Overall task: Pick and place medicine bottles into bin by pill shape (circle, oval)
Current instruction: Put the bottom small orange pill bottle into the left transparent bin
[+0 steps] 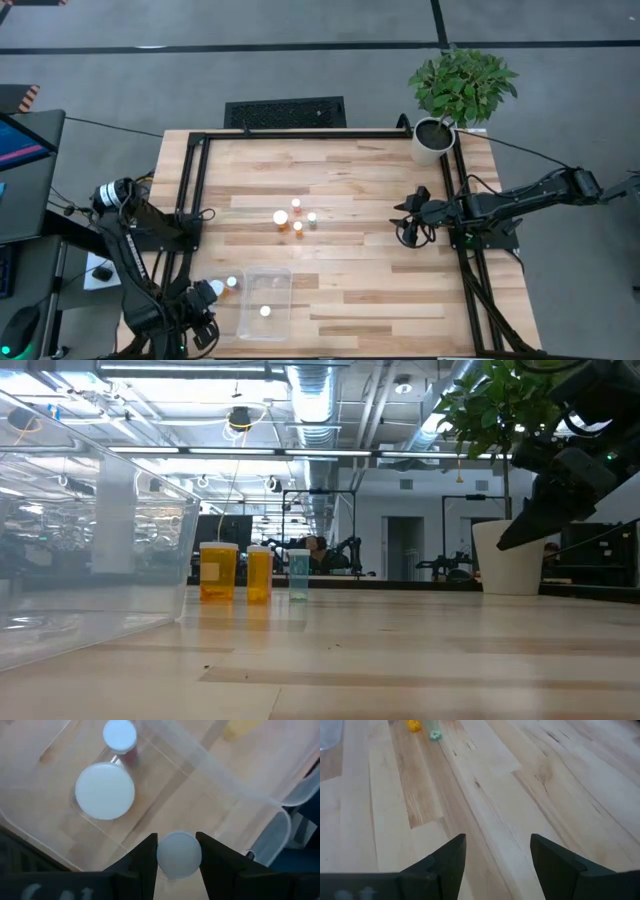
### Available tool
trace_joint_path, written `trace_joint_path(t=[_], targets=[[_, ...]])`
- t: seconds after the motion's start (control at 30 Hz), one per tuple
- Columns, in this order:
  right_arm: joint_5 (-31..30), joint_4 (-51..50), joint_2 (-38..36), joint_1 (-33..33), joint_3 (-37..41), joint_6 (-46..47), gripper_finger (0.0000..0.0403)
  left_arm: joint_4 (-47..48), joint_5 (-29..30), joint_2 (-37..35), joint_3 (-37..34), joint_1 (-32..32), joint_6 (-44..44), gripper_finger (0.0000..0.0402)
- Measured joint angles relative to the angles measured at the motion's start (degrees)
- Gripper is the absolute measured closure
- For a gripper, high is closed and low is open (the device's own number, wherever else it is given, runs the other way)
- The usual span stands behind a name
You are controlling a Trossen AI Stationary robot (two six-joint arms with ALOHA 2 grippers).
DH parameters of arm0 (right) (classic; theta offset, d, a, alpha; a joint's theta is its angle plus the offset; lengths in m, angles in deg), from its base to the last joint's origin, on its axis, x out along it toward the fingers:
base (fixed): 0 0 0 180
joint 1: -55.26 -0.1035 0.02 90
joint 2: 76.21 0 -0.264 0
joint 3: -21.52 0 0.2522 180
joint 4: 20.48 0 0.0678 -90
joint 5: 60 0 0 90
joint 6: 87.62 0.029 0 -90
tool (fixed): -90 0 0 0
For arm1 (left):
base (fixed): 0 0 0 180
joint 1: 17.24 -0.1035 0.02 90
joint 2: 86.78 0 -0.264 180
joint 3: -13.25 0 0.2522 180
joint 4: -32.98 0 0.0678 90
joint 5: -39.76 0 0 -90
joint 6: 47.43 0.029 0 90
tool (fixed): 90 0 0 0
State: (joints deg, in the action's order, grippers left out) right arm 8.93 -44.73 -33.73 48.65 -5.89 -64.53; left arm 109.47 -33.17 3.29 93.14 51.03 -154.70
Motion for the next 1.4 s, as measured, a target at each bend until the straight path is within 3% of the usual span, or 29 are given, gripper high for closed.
trace_joint_path(t=[0.77, 1.4], targets=[[0.0, 0.7, 0.0, 0.0, 0.0, 0.5, 0.0168, -1.8, 4.3, 0.0, -2.7, 0.0, 4.6, 0.0287], [0.0, 0.8, 0.0, 0.0, 0.0, 0.9, 0.0168, -1.8, 6.4, 0.0, -2.7, -4.2, 9.7, 0.0287]])
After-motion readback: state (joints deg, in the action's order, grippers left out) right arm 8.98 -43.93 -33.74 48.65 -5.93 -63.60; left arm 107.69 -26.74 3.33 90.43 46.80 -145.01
